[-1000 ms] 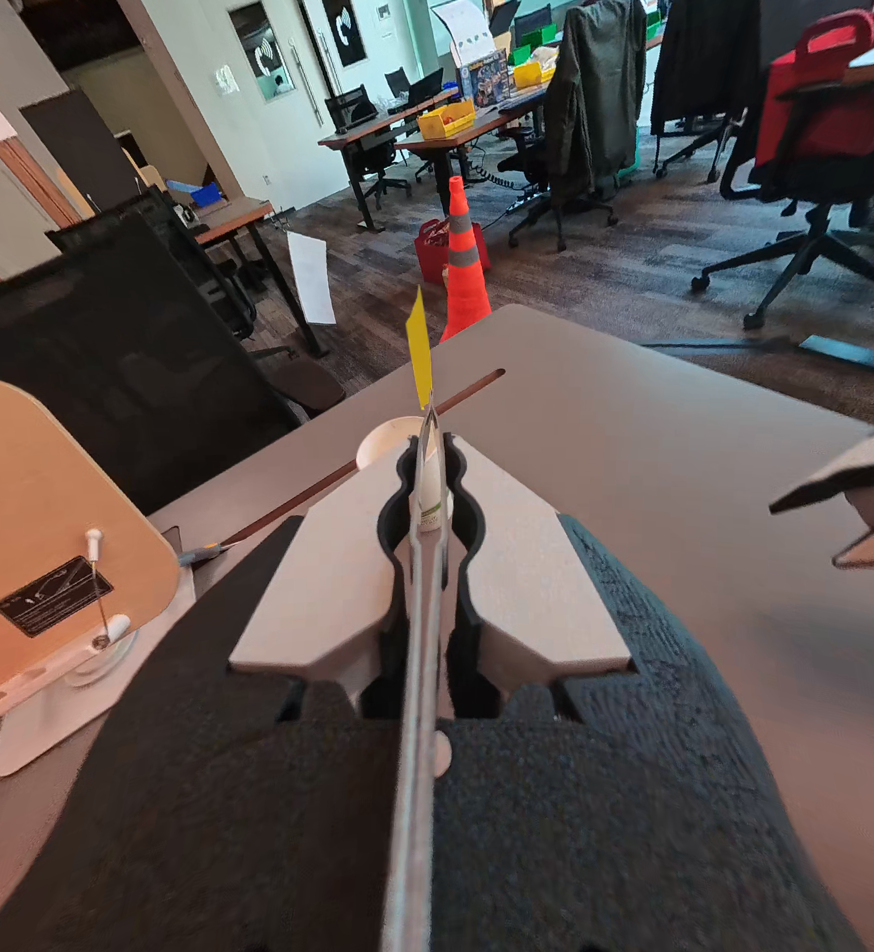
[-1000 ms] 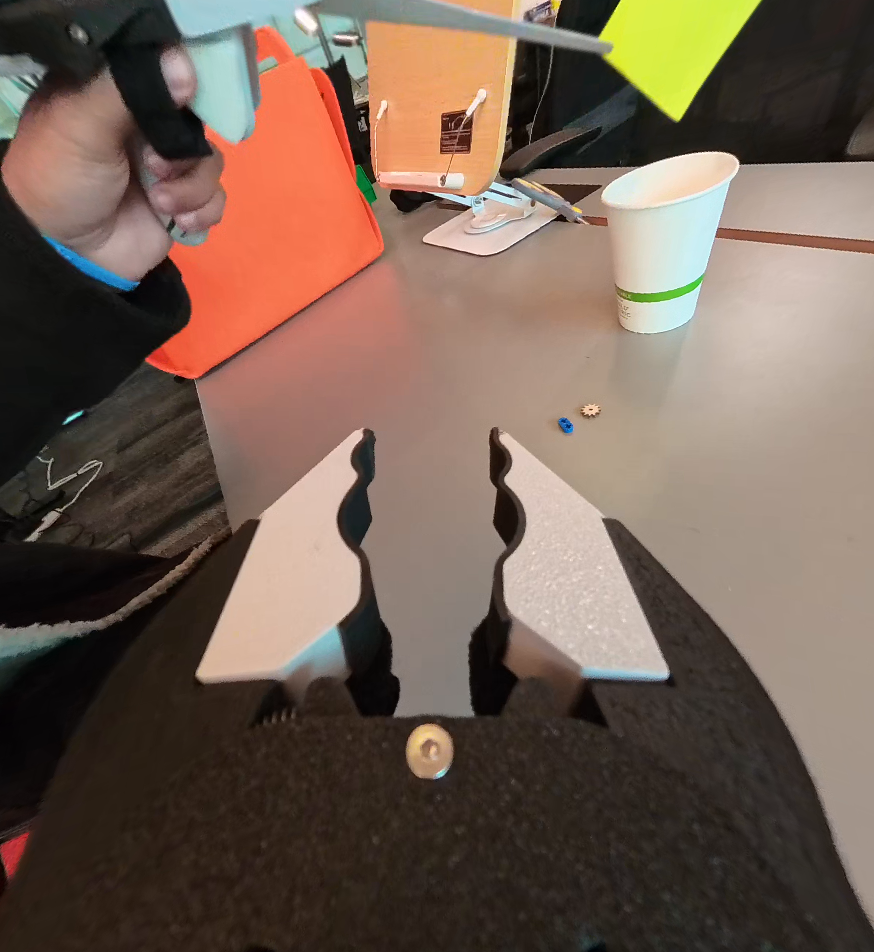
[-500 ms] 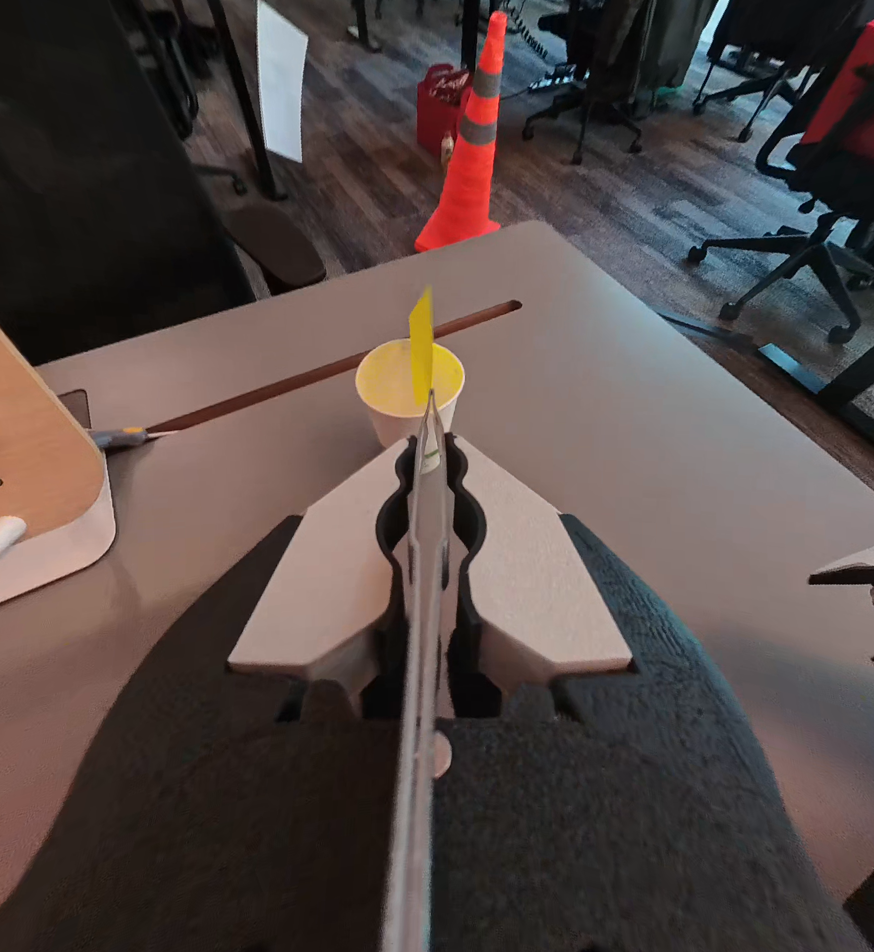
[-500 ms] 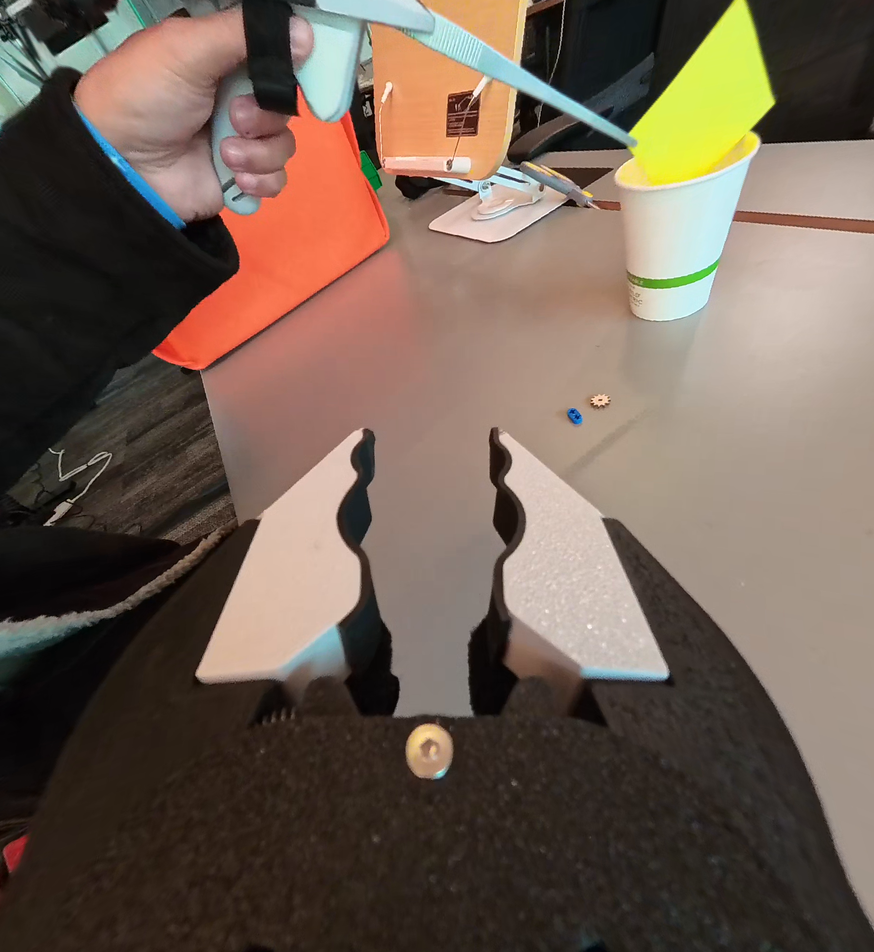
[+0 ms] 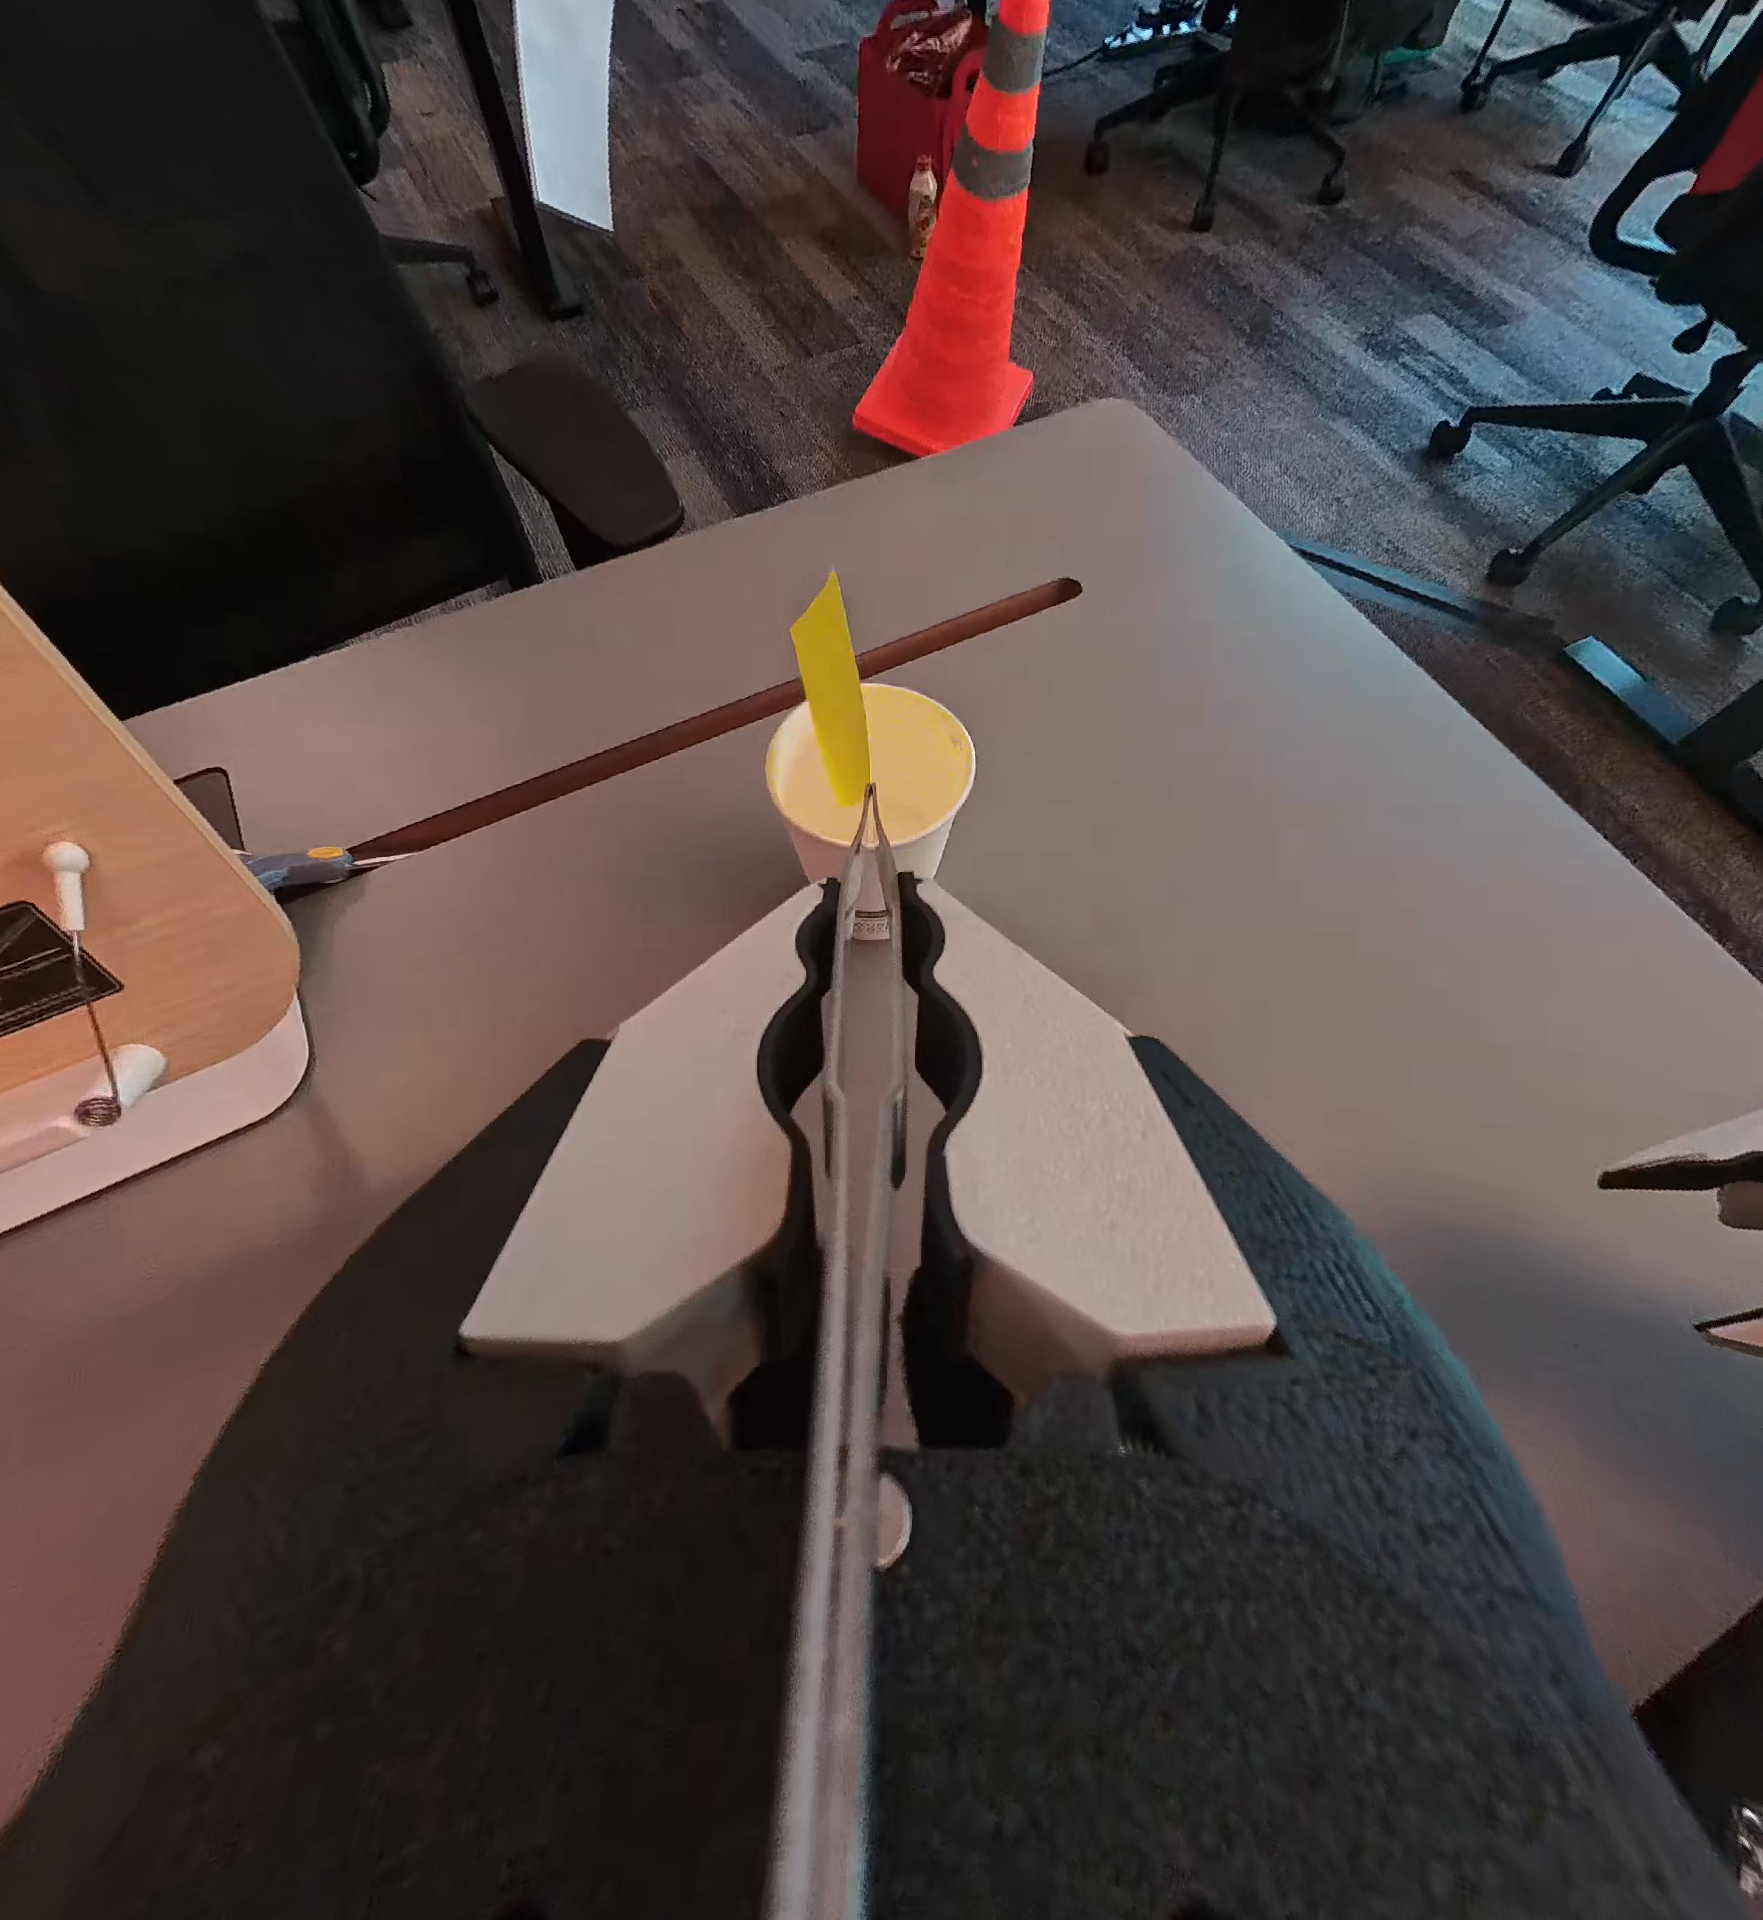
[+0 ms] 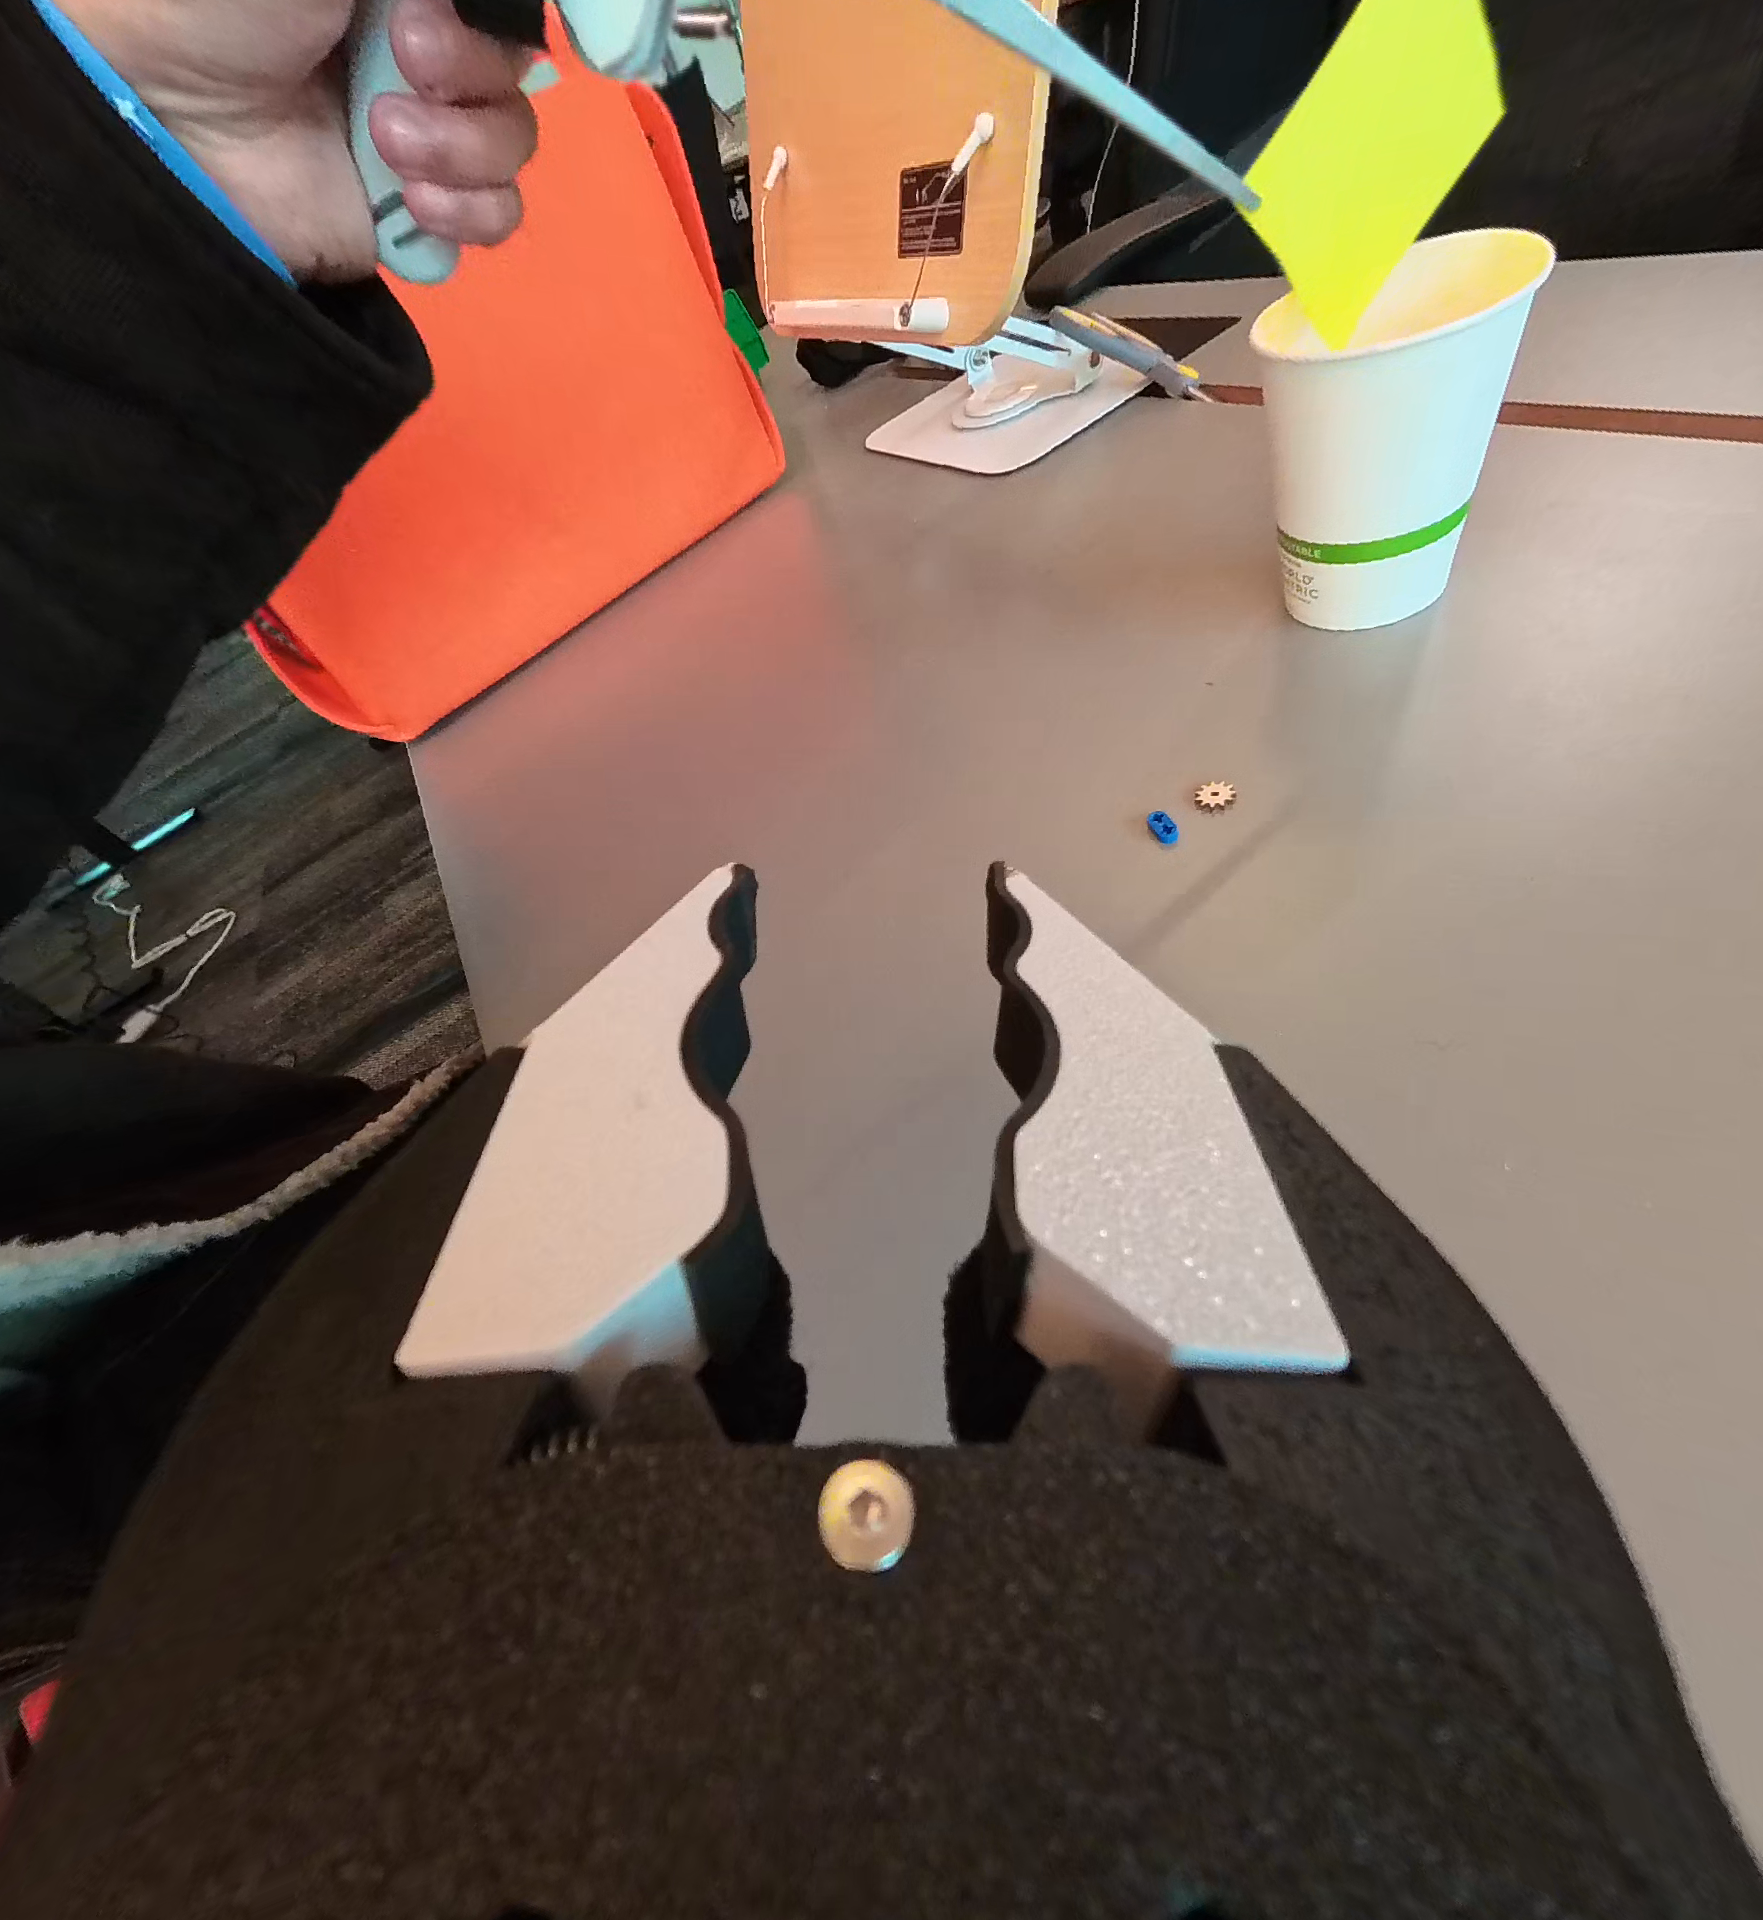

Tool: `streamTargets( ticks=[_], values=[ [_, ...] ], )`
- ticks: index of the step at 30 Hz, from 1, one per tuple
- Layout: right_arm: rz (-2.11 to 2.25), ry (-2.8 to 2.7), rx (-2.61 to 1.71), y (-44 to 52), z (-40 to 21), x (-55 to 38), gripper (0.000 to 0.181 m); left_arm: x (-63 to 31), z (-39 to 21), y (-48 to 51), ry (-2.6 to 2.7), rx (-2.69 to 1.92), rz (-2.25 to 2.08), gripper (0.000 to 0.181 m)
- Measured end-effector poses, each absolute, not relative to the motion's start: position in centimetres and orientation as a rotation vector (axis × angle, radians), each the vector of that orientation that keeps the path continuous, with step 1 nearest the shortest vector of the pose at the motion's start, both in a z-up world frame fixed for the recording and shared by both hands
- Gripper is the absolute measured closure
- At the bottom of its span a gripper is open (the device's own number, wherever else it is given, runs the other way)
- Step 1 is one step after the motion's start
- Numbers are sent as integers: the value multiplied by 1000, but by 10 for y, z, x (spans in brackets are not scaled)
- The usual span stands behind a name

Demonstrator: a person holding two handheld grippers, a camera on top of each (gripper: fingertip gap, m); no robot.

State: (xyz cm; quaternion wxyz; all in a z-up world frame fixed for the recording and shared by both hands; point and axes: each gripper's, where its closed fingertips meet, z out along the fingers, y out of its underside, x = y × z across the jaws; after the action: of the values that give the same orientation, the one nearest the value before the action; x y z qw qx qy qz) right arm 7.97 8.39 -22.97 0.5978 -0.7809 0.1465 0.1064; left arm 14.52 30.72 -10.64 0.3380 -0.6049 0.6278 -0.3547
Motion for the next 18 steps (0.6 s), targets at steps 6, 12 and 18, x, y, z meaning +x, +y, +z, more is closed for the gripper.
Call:
streamTargets(
  ticks=[6, 12, 18],
  values=[
    [251, 343, -1812, 84, -230, 80, 138, 145, -104, 301, 1709, -1642, -993, 171],
    [252, 338, -1812, 84, -229, 78, 138, 153, -102, 311, 1795, -1662, -906, 171],
    [246, 339, -1808, 83, -228, 79, 138, 168, -95, 317, 1907, -1681, -848, 171]
  ],
)
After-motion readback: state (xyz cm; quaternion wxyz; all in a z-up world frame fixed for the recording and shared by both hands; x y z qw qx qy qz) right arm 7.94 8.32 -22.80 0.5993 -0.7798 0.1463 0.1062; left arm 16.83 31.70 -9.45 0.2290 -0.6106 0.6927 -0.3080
